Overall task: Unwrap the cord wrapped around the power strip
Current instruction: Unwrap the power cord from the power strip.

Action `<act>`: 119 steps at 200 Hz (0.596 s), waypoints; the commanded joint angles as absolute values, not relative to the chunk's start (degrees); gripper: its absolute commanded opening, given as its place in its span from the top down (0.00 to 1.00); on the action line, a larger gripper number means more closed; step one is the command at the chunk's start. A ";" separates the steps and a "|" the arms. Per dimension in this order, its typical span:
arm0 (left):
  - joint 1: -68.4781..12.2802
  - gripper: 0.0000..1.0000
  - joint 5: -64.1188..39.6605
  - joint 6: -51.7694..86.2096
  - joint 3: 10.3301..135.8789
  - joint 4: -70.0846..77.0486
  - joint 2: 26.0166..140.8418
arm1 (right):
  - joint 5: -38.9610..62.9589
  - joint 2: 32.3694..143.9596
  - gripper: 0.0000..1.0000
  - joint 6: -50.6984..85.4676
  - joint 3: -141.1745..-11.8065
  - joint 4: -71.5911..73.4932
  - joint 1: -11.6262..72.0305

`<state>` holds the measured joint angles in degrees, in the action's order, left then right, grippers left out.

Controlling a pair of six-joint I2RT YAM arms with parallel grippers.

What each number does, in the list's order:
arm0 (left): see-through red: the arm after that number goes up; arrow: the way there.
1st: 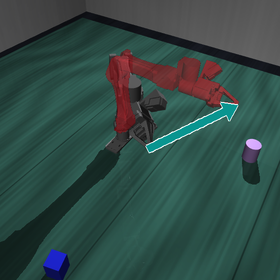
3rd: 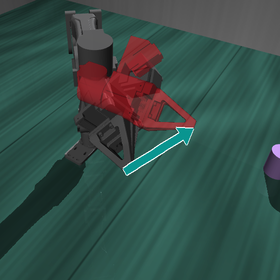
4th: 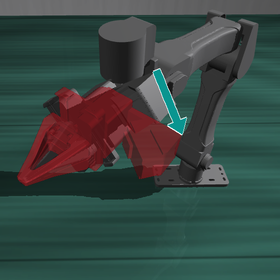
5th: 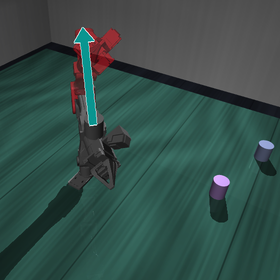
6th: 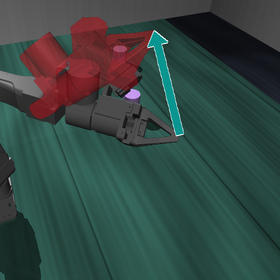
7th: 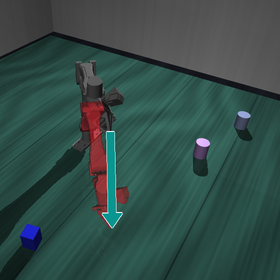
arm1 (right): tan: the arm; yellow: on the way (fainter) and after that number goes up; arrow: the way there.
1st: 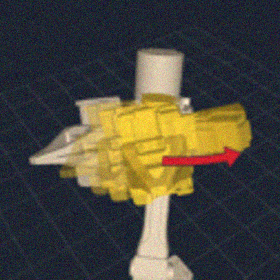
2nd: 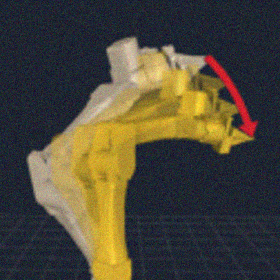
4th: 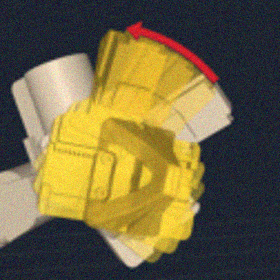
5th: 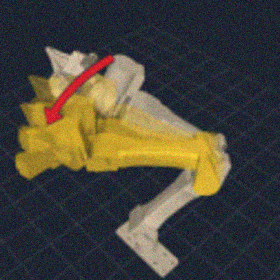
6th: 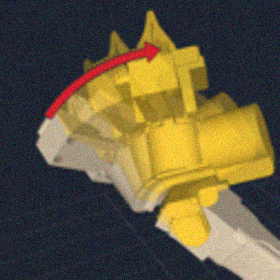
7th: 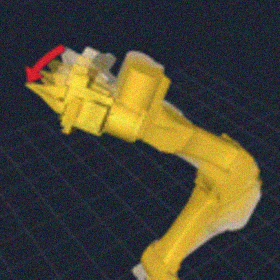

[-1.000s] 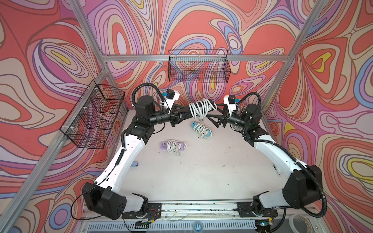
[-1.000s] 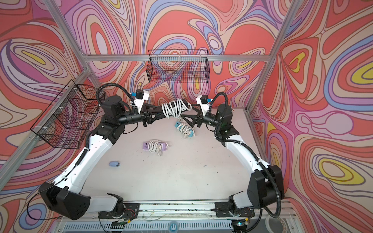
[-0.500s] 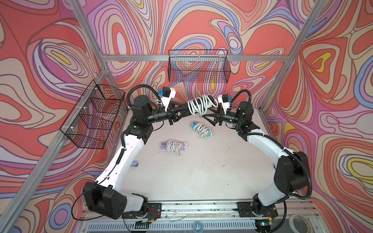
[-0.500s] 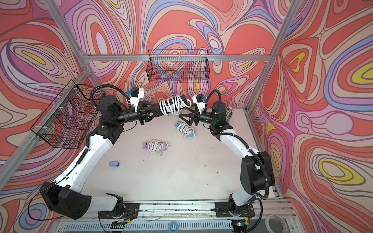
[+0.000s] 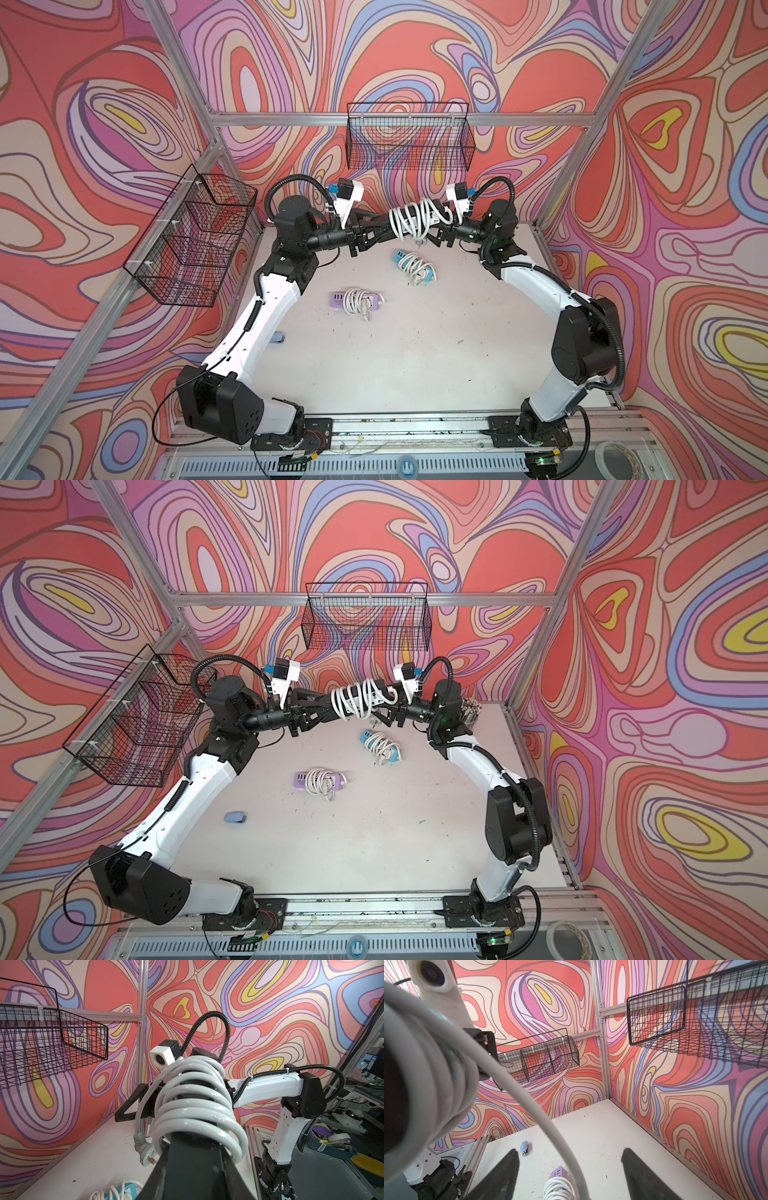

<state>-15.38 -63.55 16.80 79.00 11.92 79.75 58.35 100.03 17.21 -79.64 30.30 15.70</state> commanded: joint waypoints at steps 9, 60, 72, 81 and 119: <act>-15.31 1.00 -65.72 18.20 79.39 18.72 79.54 | 60.77 101.16 0.28 21.22 -81.90 34.66 15.47; -15.30 1.00 -65.21 14.60 79.45 15.11 79.45 | 61.08 102.99 0.86 22.26 -83.23 33.94 15.47; -15.33 1.00 -65.04 13.29 79.45 13.77 79.52 | 60.58 102.70 1.00 21.88 -83.56 32.87 15.47; -15.35 1.00 -64.95 12.58 79.61 12.84 79.61 | 60.34 102.58 1.00 21.27 -84.18 31.59 15.47; -16.37 1.00 -64.52 8.42 80.66 7.66 80.55 | 58.61 101.87 1.00 17.13 -88.17 24.58 15.39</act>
